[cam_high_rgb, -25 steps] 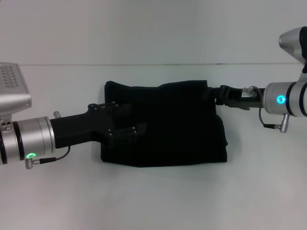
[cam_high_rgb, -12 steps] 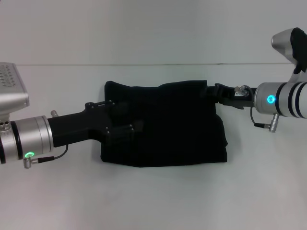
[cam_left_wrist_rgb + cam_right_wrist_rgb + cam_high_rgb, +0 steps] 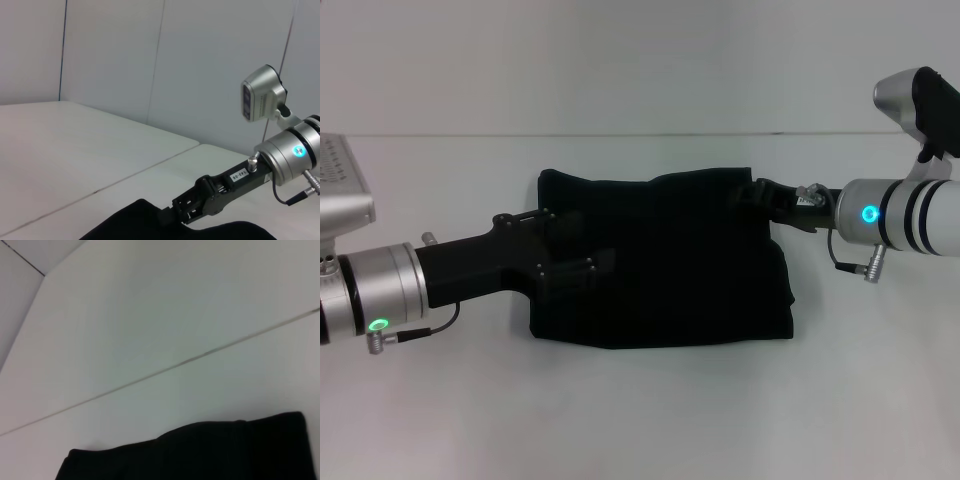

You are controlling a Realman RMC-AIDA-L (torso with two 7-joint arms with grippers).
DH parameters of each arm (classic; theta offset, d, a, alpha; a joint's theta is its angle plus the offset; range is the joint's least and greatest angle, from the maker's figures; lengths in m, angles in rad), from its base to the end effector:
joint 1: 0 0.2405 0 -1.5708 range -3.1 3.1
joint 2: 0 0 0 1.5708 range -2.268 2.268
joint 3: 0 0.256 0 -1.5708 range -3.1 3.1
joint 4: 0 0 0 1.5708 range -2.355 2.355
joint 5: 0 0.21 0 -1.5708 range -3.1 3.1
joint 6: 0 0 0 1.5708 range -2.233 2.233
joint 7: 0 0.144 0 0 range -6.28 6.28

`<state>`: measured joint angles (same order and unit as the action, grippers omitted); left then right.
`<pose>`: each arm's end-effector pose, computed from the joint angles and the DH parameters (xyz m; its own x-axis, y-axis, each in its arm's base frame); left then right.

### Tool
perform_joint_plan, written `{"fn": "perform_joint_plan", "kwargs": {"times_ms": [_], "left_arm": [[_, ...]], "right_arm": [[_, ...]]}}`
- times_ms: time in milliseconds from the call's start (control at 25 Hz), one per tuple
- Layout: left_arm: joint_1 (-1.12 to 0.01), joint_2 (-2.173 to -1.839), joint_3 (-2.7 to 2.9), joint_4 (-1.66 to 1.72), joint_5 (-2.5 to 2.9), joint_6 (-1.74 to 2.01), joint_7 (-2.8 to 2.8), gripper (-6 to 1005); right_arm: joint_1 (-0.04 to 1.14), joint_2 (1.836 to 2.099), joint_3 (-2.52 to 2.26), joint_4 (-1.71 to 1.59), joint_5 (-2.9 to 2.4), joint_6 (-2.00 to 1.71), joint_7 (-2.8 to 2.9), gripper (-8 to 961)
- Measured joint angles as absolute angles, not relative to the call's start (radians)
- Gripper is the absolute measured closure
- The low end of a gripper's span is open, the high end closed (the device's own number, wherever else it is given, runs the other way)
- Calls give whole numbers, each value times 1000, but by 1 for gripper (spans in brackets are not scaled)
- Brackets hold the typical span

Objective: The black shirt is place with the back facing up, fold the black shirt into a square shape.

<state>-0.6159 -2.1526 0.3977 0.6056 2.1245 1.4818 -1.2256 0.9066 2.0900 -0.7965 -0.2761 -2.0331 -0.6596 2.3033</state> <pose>-0.2549 0.3490 -0.0140 0.7751 0.2543 0.5784 0.4743 -0.8389 -0.2669 0.2311 0.4433 -0.0649 0.1534 -0.7789 -0.6082 -0.9873 -0.0949 -0.1274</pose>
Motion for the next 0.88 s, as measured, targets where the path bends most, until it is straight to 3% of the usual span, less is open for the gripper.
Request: {"fn": "perform_joint_plan", "kwargs": {"times_ms": [200, 440, 640, 880], "left_arm": [[-605, -2152, 397, 608, 2125, 1481, -1226, 277], [-595, -2152, 397, 610, 2125, 1480, -1226, 278], [-593, -2152, 397, 612, 2125, 1480, -1226, 276], [-593, -2152, 390, 609, 2125, 1473, -1226, 274]], "right_arm": [[907, 2090, -796, -260, -1979, -656, 2258, 589], [906, 2089, -793, -258, -1975, -656, 2227, 719], [902, 2089, -793, -260, -1973, -656, 2214, 931], [898, 2084, -790, -279, -1973, -655, 2192, 937]]}}
